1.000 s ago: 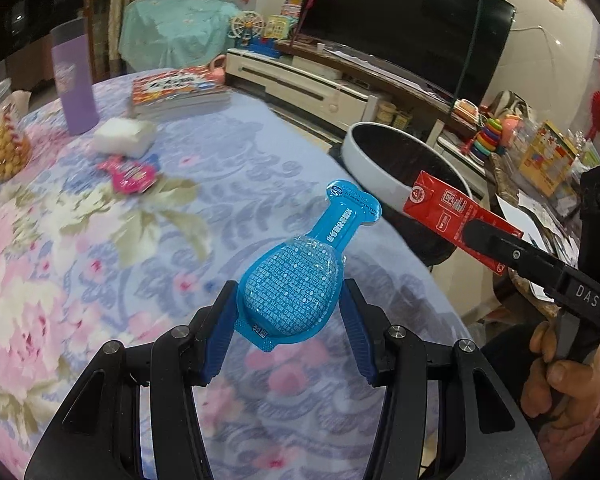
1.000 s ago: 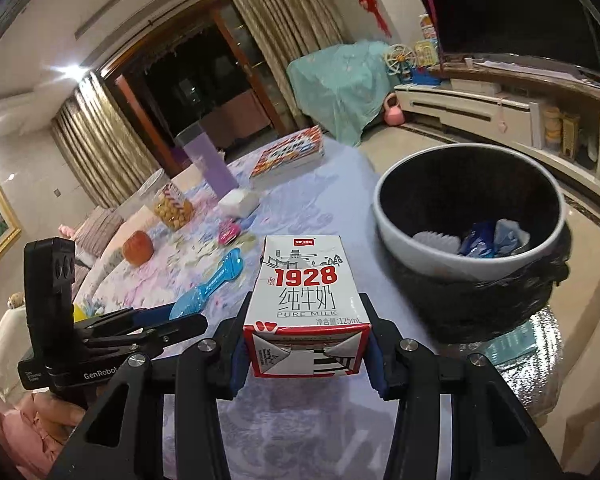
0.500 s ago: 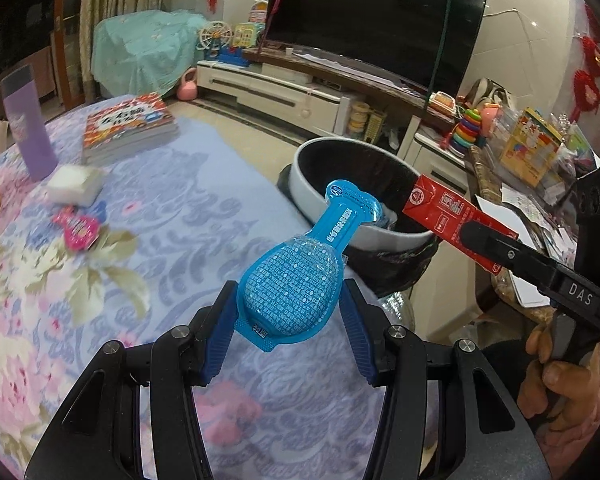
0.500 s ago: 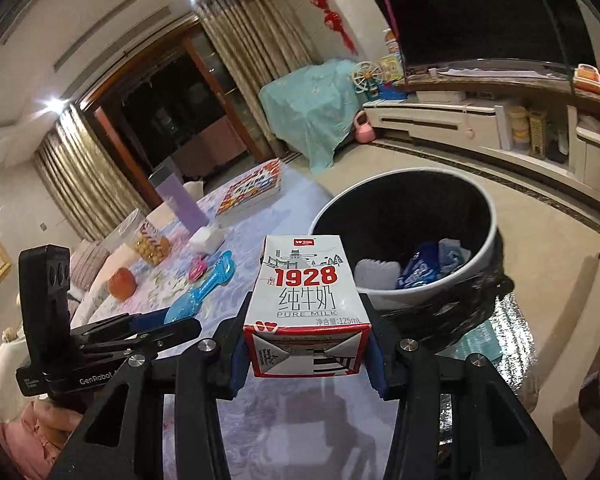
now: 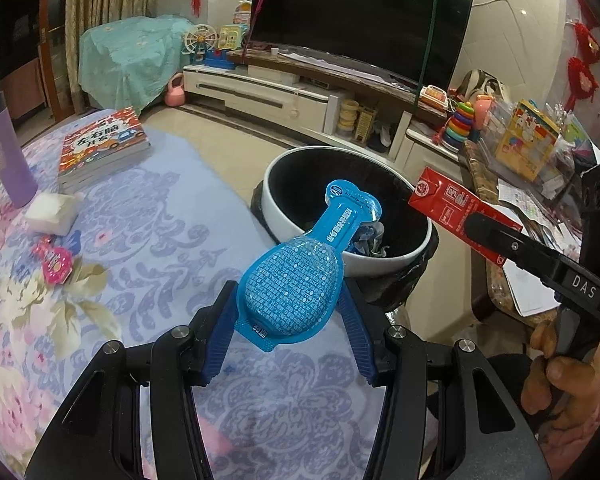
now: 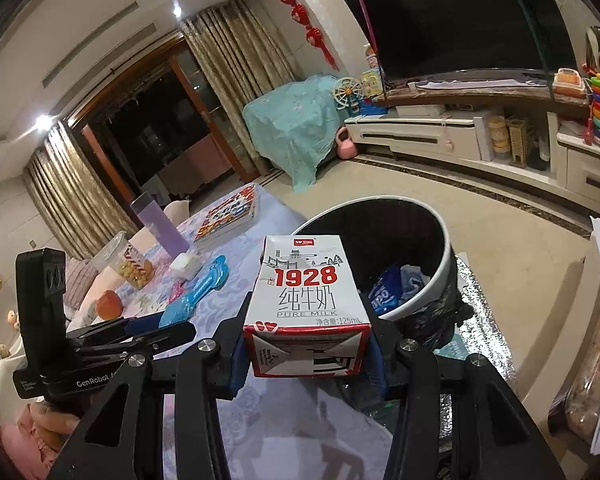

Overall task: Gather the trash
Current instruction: 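Carry the scoop and milk carton over the trash bin and open both grippers, then move both open grippers back over the table toward the sponge and pink pack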

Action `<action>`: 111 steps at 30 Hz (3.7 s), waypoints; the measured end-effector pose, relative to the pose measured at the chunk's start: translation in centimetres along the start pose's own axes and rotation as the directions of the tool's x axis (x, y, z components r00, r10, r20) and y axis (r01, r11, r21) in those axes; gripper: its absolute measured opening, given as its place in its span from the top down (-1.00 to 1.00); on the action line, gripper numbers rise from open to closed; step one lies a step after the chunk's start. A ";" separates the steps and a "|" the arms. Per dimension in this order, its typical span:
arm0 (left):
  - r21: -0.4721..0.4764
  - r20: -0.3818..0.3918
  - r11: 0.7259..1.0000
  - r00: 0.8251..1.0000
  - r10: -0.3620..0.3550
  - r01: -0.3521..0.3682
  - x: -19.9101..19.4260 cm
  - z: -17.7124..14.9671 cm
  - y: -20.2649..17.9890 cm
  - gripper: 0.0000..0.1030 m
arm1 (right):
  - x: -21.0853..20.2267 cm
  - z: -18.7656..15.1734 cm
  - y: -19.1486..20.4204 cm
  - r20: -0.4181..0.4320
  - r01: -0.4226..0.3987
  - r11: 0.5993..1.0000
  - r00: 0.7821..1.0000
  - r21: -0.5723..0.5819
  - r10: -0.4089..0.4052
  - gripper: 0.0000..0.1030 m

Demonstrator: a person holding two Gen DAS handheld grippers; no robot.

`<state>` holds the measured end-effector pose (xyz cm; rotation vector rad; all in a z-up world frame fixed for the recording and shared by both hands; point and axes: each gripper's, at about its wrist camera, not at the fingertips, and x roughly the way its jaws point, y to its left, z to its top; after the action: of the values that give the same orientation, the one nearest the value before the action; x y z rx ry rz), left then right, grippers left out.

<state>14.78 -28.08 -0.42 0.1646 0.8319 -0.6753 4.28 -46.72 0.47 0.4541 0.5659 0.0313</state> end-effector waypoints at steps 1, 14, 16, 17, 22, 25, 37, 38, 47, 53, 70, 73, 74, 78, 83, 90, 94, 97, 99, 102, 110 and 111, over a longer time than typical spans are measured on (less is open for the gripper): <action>0.005 -0.002 1.000 1.000 0.002 -0.002 0.2 0.1 -0.1 0.02 | 0.0 0.1 -0.2 0.000 0.004 1.000 1.000 0.000 -0.004 0.08; 0.068 -0.026 0.997 0.999 0.034 -0.032 2.5 2.8 -1.4 0.02 | 1.1 1.8 -1.5 -0.017 0.042 0.999 0.999 -0.010 -0.042 0.08; 0.077 -0.029 0.996 0.999 0.038 -0.036 2.9 3.2 -1.5 0.02 | 1.4 2.2 -1.6 -0.021 0.046 0.999 0.999 -0.015 -0.046 0.08; 0.080 -0.029 0.996 0.999 0.040 -0.038 3.0 3.4 -1.5 0.02 | 1.5 2.3 -1.6 -0.022 0.048 0.999 0.999 -0.018 -0.049 0.08; 0.092 -0.046 0.995 0.998 0.047 -0.042 4.2 4.2 -1.6 0.02 | 2.3 3.1 -2.1 -0.028 0.057 0.998 0.998 -0.020 -0.058 0.08; 0.099 -0.053 0.994 0.997 0.052 -0.046 4.7 4.5 -1.8 0.01 | 2.7 3.5 -2.3 -0.033 0.066 0.998 0.997 -0.023 -0.067 0.08; 0.117 -0.072 0.992 0.995 0.065 -0.056 6.5 5.7 -2.3 0.01 | 4.2 4.1 -3.4 -0.067 0.087 0.996 0.994 -0.019 -0.088 0.08; 0.117 -0.072 0.992 0.995 0.065 -0.057 6.6 5.9 -2.3 0.01 | 4.3 4.1 -3.4 -0.070 0.087 0.996 0.994 -0.018 -0.088 0.08; 0.111 -0.087 0.992 0.994 0.072 -0.062 7.5 6.6 -2.3 0.01 | 5.3 4.8 -3.6 -0.094 0.109 0.993 0.989 -0.035 -0.111 0.08; 0.111 -0.097 0.992 0.993 0.074 -0.063 8.0 6.8 -2.3 0.01 | 5.7 4.9 -3.7 -0.108 0.114 0.993 0.987 -0.043 -0.118 0.08; 0.091 -0.106 0.994 0.992 0.069 -0.059 7.8 6.6 -2.1 -0.31 | 5.6 5.1 -4.4 -0.104 0.122 0.992 0.987 -0.028 -0.124 0.02; 0.074 -0.086 0.994 0.993 0.081 -0.075 6.6 5.7 -1.3 -0.43 | 5.0 5.0 -4.2 -0.091 0.113 0.993 0.989 -0.013 -0.114 -0.01; 0.059 -0.080 0.995 0.993 0.081 -0.077 6.2 5.3 -0.8 -0.46 | 4.7 5.0 -4.1 -0.083 0.109 0.994 0.991 -0.007 -0.109 -0.10; 0.007 -0.072 0.995 0.993 0.096 -0.096 4.8 3.5 1.5 -0.47 | 3.5 4.5 -3.2 -0.042 0.086 0.996 0.995 0.012 -0.085 -0.38; -0.074 -0.070 0.990 0.991 0.117 -0.123 3.1 1.3 4.7 -0.47 | 2.6 3.4 -0.7 -0.005 0.057 0.998 0.998 0.000 -0.057 -0.60; -0.205 -0.064 0.964 0.985 0.161 -0.171 0.6 -2.6 9.7 -0.47 | 2.8 1.4 3.5 -0.016 -0.005 0.999 1.000 -0.050 0.004 -0.67; -0.278 -0.065 0.943 0.983 0.174 -0.186 -0.3 -4.4 12.4 -0.47 | 3.1 0.5 5.8 -0.026 -0.053 0.997 0.998 -0.060 0.052 -0.74; -0.320 -0.079 0.926 0.979 0.187 -0.202 -0.8 -5.7 14.4 -0.47 | 3.5 -0.3 7.5 -0.033 -0.100 0.991 0.995 -0.086 0.098 -0.75; -0.342 -0.086 0.915 0.977 0.195 -0.213 -1.0 -6.5 15.5 -0.47 | 4.0 -1.0 8.7 -0.049 -0.121 0.987 0.992 -0.110 0.116 -0.77; -0.374 -0.093 0.900 0.974 0.206 -0.226 -1.5 -7.5 17.1 -0.47 | 4.8 -1.9 10.2 -0.079 -0.155 0.980 0.986 -0.124 0.145 -0.77; -0.427 -0.098 0.869 0.968 0.231 -0.251 -2.2 -8.1 19.9 -0.48 | 7.8 -3.6 13.4 -0.138 -0.159 0.970 0.981 -0.183 0.135 -0.79; -0.434 -0.100 0.865 0.968 0.232 -0.252 -2.1 -7.9 20.3 -0.48 | 7.9 -3.8 13.6 -0.135 -0.150 0.968 0.983 -0.199 0.125 -0.79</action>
<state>21.23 -8.16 -6.66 -0.1307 0.9689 -0.2316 10.31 -31.72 -0.63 0.2871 0.6429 0.2508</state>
